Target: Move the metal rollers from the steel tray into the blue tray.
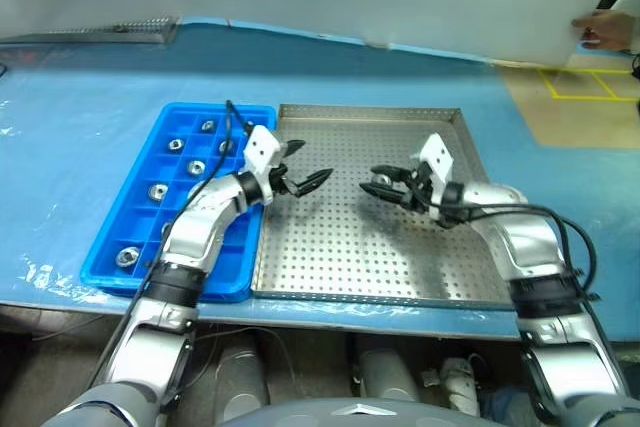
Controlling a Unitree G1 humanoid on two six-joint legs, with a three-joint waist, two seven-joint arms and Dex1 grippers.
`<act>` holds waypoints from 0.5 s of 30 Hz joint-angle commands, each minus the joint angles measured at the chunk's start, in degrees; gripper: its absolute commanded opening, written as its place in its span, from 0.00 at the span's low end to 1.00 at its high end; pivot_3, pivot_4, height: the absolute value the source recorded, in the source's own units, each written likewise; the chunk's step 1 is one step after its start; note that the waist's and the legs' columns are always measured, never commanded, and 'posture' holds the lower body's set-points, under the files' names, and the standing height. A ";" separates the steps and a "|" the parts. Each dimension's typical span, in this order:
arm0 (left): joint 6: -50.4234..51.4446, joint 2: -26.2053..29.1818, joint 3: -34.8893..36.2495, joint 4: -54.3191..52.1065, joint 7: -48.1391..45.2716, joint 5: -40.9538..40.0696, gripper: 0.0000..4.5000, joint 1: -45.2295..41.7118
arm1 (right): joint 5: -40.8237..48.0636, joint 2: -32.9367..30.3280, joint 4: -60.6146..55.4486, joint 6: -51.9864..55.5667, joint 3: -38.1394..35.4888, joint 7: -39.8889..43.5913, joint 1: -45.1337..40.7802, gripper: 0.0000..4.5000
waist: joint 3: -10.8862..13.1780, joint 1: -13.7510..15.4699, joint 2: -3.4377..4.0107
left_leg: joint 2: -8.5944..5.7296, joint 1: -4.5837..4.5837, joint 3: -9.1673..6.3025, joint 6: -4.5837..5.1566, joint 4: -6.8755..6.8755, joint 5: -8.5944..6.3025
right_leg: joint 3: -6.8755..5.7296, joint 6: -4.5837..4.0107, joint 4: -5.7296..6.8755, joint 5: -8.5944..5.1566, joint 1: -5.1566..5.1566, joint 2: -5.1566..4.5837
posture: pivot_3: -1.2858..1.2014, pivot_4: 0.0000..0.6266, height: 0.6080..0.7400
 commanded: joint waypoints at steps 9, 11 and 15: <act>9.75 3.94 12.29 -32.77 14.82 -0.75 0.99 25.63 | -3.97 14.37 30.67 -16.02 9.60 14.79 -20.20 0.38 | 0.04 6.88 0.04 | 0.13 -0.20 -0.15 -0.08 -0.11 0.02 | -0.33 -0.10 -0.02 -0.06 -0.05 -0.02 | 0.68 0.24 1.00; 11.02 3.33 13.36 -36.70 16.98 -0.84 0.99 29.14 | -4.60 16.30 34.98 -18.34 9.68 16.34 -22.54 0.38 | 0.04 8.37 0.04 | 0.15 -0.27 -0.18 -0.08 -0.13 0.02 | -0.35 -0.12 -0.04 -0.08 -0.05 -0.04 | 0.69 0.24 1.00; 12.20 2.67 13.47 -40.64 19.80 -0.53 0.99 33.27 | -6.23 19.25 42.02 -23.02 8.81 16.73 -25.82 0.38 | 0.06 11.91 0.07 | 0.19 -0.49 -0.34 -0.09 -0.11 0.02 | -0.35 -0.15 -0.02 -0.10 -0.05 -0.10 | 0.71 0.24 1.00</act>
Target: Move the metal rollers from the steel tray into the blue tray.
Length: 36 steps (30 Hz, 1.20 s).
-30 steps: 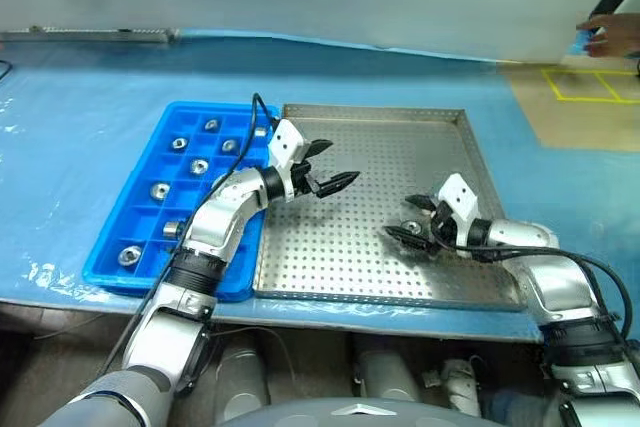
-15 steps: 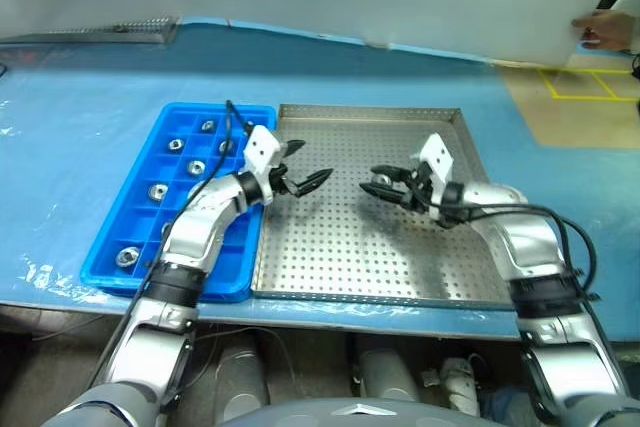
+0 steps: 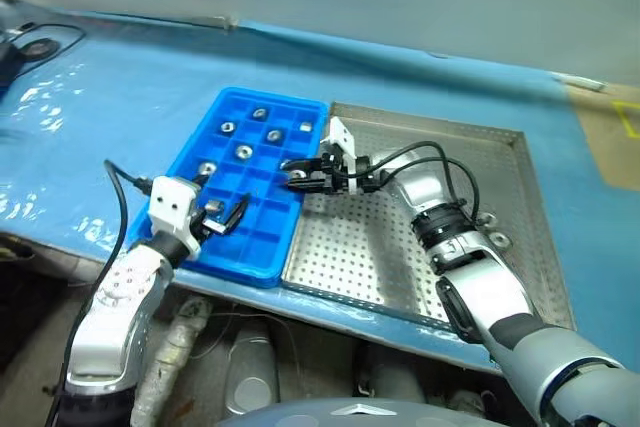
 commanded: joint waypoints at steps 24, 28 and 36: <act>0.63 -0.12 -5.27 0.89 1.12 -1.22 0.99 -5.81 | -5.75 5.93 11.11 -10.95 -4.00 -12.01 -3.02 0.90 | 0.04 2.48 0.15 | 0.23 -0.47 -0.08 -0.32 0.15 0.19 | -0.01 0.01 0.45 0.00 -0.65 0.23 | 0.64 0.24 1.00; -0.35 -0.46 -8.02 6.15 -2.07 -1.71 0.99 -11.18 | -4.94 2.55 7.09 -10.12 -6.63 -16.36 -1.19 0.98 | 0.04 1.81 0.15 | 0.20 -0.45 -0.06 -0.37 0.19 0.22 | -0.01 0.01 0.63 0.00 -0.66 0.18 | 0.60 0.24 1.00; -6.25 -2.36 -15.18 24.78 -12.81 -1.47 0.99 -26.51 | -3.68 -11.34 -9.81 -2.78 -13.39 -23.62 9.90 0.98 | 0.03 -2.54 0.13 | 0.07 -0.44 0.05 -0.64 0.54 0.46 | 0.20 0.10 0.87 0.06 -0.62 0.13 | 0.45 0.24 1.00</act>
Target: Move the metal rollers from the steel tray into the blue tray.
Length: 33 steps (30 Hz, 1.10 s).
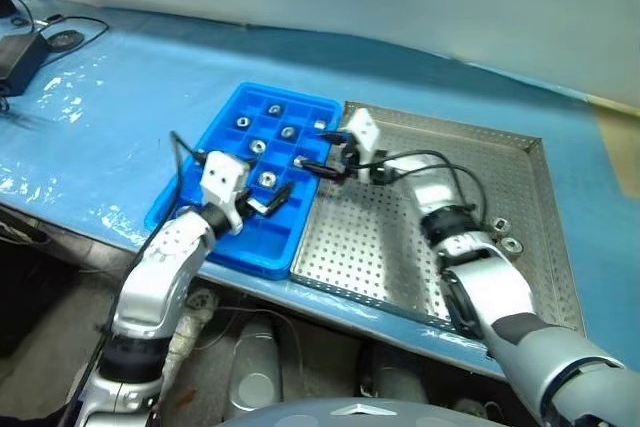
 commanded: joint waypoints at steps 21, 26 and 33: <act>-16.54 -8.35 -7.75 30.12 -18.24 3.20 0.99 -19.94 | 3.78 -14.98 -41.14 35.39 -9.34 -15.55 28.52 0.90 | -0.02 -12.57 -0.01 | -0.33 0.72 0.34 0.79 0.15 -0.47 | 0.32 0.09 -0.40 0.03 0.56 0.00 | 0.32 0.24 1.00; -16.11 -8.00 -7.20 28.44 -17.17 3.36 0.99 -18.37 | 7.05 -16.96 -43.93 38.04 -8.08 -10.04 29.46 0.54 | -0.02 -12.38 -0.01 | -0.38 0.89 0.34 1.02 0.11 -0.63 | 0.27 0.07 -0.86 0.04 0.94 -0.06 | 0.34 0.24 1.00; -15.47 -7.78 -7.33 26.82 -16.46 3.40 0.99 -16.96 | 14.85 -16.16 -47.06 38.52 -12.59 -7.73 26.34 0.47 | -0.02 -12.29 -0.01 | -0.38 0.94 0.40 1.08 -0.03 -0.66 | 0.27 0.07 -0.90 0.04 0.91 -0.09 | 0.34 0.24 1.00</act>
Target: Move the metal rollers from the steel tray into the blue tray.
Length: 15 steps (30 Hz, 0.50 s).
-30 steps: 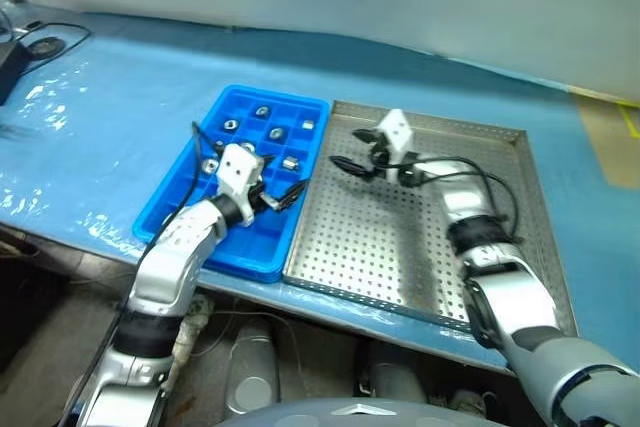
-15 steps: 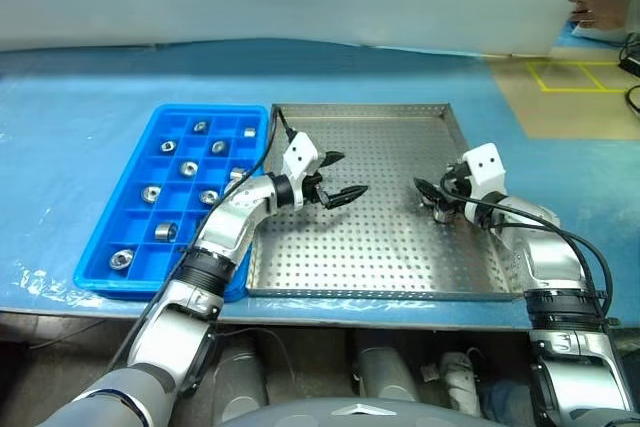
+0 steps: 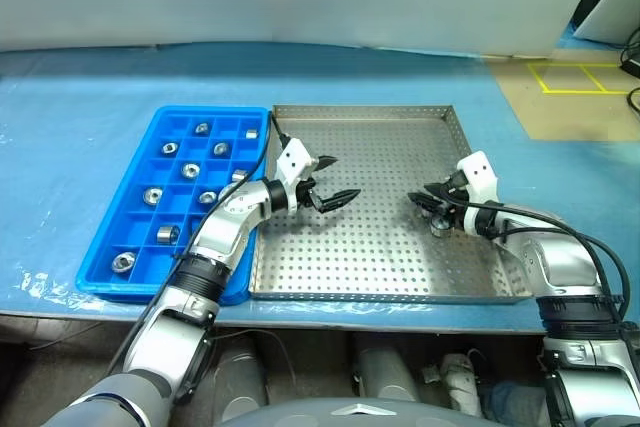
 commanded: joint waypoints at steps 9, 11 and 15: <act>-0.31 -0.92 0.20 -2.17 0.84 0.05 0.99 -0.34 | 5.42 -1.49 -5.21 -0.69 -3.27 -0.01 -2.01 0.81 | 0.00 0.21 0.00 | -0.03 0.03 0.05 -0.01 -0.04 0.00 | 0.01 0.00 -0.02 0.00 0.01 -0.06 | 0.34 0.24 1.00; -0.31 -1.09 0.17 -2.19 0.81 0.06 0.99 -0.35 | 4.80 -2.63 -5.18 -0.94 -2.79 0.38 -1.21 0.81 | 0.00 0.26 0.00 | -0.04 0.03 0.06 -0.01 -0.07 0.00 | 0.01 0.00 -0.05 0.00 0.01 -0.06 | 0.34 0.24 1.00; -0.58 -1.13 0.11 -1.76 0.58 0.28 0.99 -0.25 | 5.45 -7.69 -7.14 0.58 -2.62 3.72 2.17 0.81 | 0.00 0.66 0.00 | -0.05 0.03 0.09 -0.01 -0.14 0.00 | 0.01 0.00 -0.12 0.00 0.01 -0.08 | 0.34 0.24 1.00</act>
